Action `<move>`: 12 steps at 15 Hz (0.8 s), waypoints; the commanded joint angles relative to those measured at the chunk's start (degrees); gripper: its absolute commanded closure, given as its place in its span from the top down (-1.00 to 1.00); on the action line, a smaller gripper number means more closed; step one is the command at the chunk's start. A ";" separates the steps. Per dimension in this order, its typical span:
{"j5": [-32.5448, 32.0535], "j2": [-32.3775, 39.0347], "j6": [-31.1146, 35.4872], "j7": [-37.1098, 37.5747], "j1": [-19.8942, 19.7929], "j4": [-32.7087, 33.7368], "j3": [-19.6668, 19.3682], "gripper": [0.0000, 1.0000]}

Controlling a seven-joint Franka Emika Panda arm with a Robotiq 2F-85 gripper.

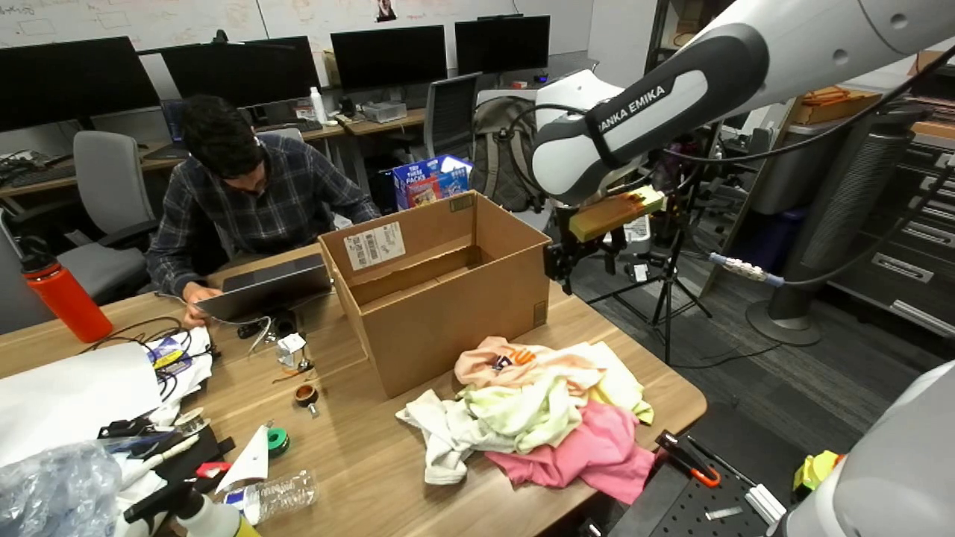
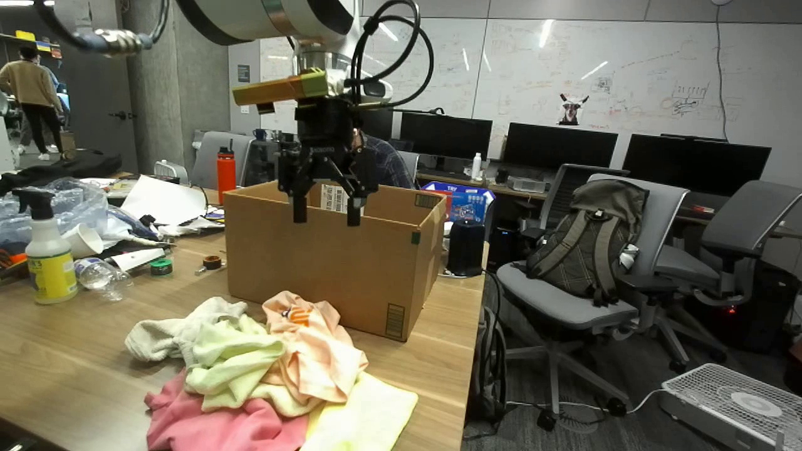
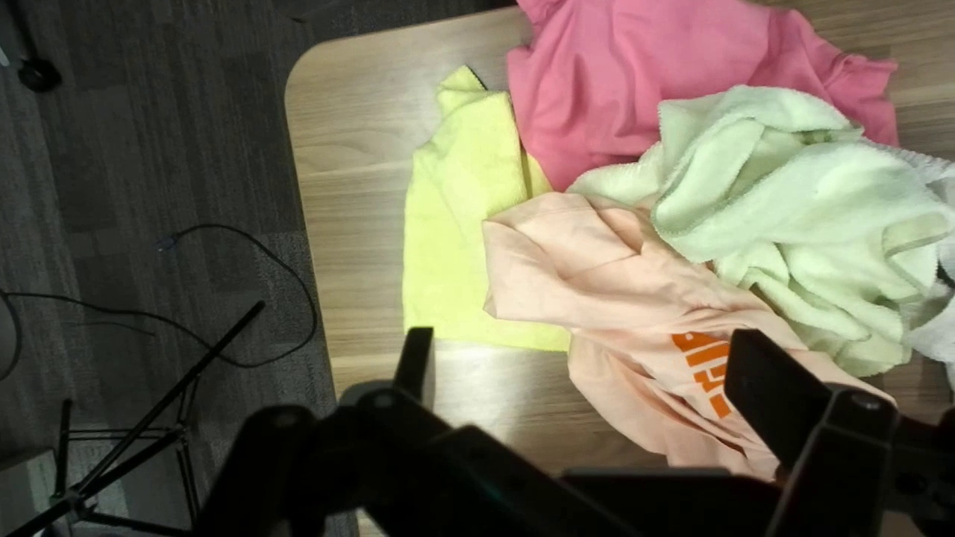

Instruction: Place the peach shirt and two yellow towels inside the brown box

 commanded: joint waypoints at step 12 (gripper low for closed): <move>3.83 8.16 7.11 -1.95 3.28 -2.78 -0.22 1.00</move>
